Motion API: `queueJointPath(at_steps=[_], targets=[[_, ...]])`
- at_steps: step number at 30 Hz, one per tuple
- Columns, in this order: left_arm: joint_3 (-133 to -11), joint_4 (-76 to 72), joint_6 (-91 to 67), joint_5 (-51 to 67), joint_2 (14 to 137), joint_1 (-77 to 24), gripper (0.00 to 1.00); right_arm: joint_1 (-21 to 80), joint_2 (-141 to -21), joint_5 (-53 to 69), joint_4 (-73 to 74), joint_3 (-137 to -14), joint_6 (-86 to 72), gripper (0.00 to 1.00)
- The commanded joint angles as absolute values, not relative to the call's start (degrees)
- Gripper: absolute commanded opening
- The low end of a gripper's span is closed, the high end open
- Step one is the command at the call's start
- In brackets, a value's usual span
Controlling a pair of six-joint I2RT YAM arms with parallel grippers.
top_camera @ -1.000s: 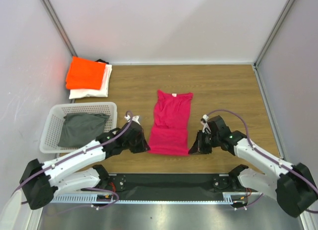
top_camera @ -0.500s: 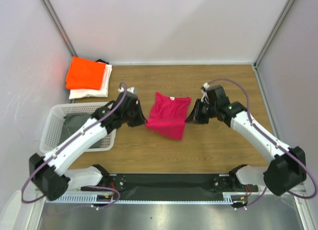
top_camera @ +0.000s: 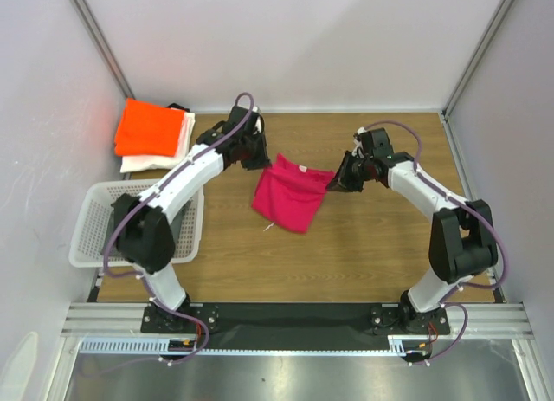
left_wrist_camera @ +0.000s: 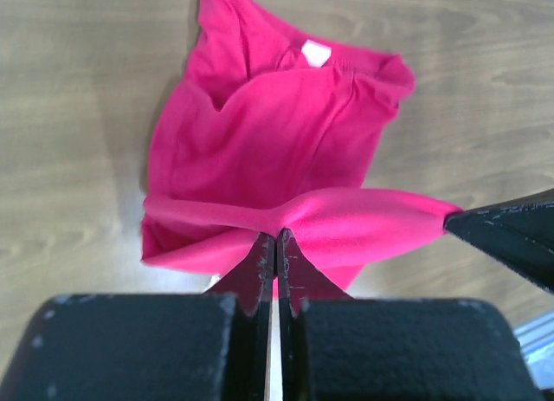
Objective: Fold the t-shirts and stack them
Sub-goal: Fold the tshirt
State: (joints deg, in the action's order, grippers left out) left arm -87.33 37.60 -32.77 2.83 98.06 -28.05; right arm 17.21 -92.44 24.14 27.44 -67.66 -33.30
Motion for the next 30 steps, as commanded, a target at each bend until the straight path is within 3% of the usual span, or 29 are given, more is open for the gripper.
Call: queueJointPath(at_steps=[1, 24, 26, 28, 30], targets=[[-94.6, 35.4, -28.8, 4.3, 101.6, -26.5, 0.00, 15.4, -95.4, 24.0, 24.3, -72.9, -31.5, 0.00], [-115.8, 16.2, -31.7, 9.1, 130.8, -25.5, 0.00, 7.4, -109.1, 22.3, 13.2, -76.3, -32.3, 0.00], [-119.8, 16.1, -31.8, 8.4, 134.3, -25.4, 0.09, 6.6, -109.9, 21.8, 12.3, -76.6, -32.3, 0.00], [-125.9, 16.7, -31.6, 8.0, 136.7, -25.4, 0.35, 5.9, -111.5, 23.1, 12.0, -77.7, -32.5, 0.00], [-129.7, 18.1, -31.3, 7.0, 138.6, -25.4, 0.49, 5.1, -113.0, 24.5, 11.6, -80.8, -32.1, 0.09]])
